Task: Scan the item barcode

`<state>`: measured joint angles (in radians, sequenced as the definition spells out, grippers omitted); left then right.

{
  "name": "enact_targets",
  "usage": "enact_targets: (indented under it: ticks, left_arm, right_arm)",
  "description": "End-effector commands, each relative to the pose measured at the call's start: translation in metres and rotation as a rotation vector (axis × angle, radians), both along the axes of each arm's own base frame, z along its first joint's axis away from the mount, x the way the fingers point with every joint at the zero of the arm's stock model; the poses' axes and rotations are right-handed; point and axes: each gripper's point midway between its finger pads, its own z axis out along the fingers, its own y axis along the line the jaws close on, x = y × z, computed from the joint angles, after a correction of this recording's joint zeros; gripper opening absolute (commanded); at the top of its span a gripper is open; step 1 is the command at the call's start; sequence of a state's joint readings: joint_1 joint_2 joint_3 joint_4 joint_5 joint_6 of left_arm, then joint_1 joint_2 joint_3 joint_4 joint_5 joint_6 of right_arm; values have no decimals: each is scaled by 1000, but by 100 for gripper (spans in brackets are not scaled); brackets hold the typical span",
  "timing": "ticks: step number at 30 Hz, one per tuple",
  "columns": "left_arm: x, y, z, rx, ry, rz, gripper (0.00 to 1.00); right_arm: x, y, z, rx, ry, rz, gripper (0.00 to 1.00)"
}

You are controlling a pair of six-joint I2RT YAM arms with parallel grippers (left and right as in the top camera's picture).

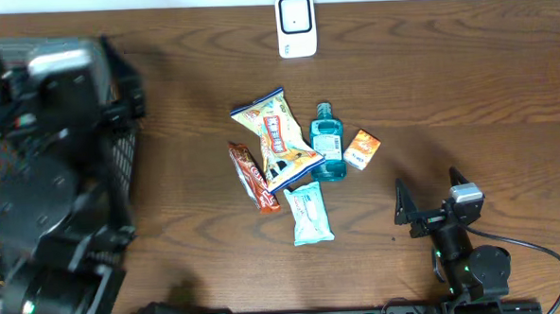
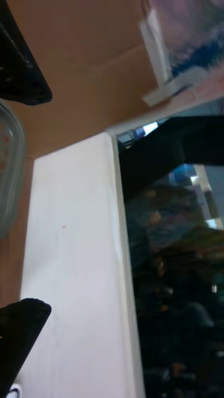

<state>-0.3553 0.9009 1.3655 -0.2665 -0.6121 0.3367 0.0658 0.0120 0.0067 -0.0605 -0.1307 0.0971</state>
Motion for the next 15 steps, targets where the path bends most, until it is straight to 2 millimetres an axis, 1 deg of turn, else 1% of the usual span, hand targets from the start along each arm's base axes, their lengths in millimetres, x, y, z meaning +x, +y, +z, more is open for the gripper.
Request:
enact_targets:
  ticks: [1,4,8,13,15]
  left_arm:
    - [-21,4,2,-83,-68,-96,99]
    - [-40,-2,4,-141,-106,-199,99]
    - [-74,-14,12,-203,-161,-341,99]
    - [-121,-7,22,-238,-249,-346,99]
    - [-142,-9,24,-241,-283,-358,99]
  right_arm:
    - [0,1,0,-9,-2,1,99]
    - [0,1,0,-9,-2,1,99]
    - [0,1,0,-9,-2,1,99]
    - [0,1,0,-9,-2,1,99]
    - [0,1,0,-9,-2,1,99]
